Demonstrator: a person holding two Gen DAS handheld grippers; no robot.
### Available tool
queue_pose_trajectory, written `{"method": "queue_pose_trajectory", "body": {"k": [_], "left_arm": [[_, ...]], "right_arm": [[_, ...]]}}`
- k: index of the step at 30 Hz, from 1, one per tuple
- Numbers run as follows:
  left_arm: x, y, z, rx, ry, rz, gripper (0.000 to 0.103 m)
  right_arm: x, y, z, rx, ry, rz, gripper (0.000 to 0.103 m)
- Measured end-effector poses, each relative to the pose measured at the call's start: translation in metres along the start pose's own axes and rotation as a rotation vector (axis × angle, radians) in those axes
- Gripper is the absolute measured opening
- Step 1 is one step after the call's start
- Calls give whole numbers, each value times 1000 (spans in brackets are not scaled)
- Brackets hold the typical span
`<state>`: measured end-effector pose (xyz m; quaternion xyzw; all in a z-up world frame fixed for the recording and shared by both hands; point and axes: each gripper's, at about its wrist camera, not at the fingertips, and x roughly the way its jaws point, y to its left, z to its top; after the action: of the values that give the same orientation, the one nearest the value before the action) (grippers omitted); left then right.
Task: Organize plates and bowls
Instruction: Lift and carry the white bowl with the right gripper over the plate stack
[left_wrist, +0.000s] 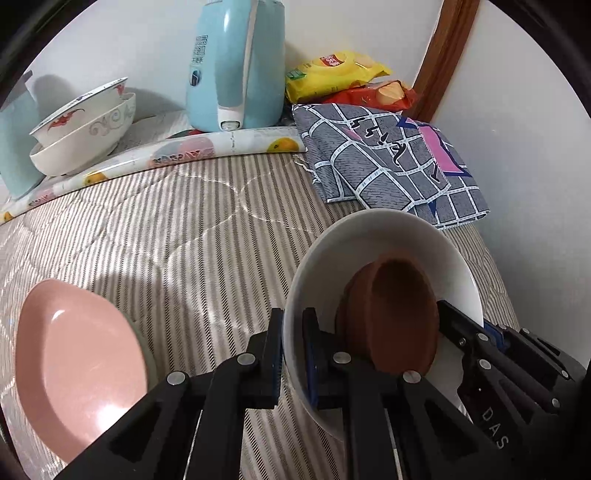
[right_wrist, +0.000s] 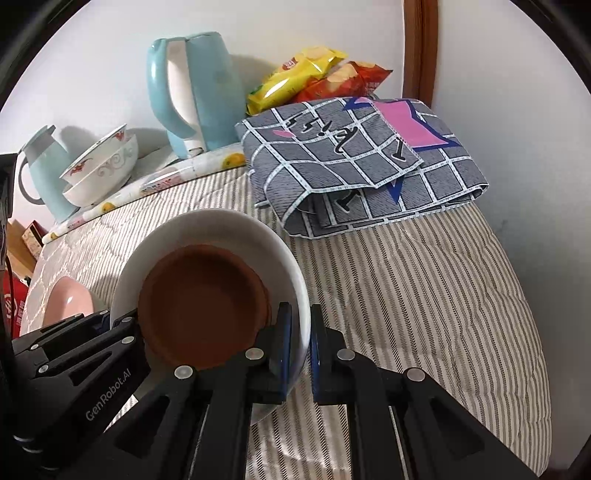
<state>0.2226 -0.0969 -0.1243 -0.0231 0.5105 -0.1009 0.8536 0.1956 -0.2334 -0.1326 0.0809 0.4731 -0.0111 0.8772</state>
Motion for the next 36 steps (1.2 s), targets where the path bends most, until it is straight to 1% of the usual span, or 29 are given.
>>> {"method": "queue_pose_trajectory", "body": {"k": [18, 36], "left_arm": [[-37, 23, -10, -7, -42, 32, 11], [-70, 71, -19, -66, -85, 50, 11]], "right_arm": [[-26, 26, -8, -19, -36, 19, 7], [-45, 78, -13, -69, -64, 57, 7]]}}
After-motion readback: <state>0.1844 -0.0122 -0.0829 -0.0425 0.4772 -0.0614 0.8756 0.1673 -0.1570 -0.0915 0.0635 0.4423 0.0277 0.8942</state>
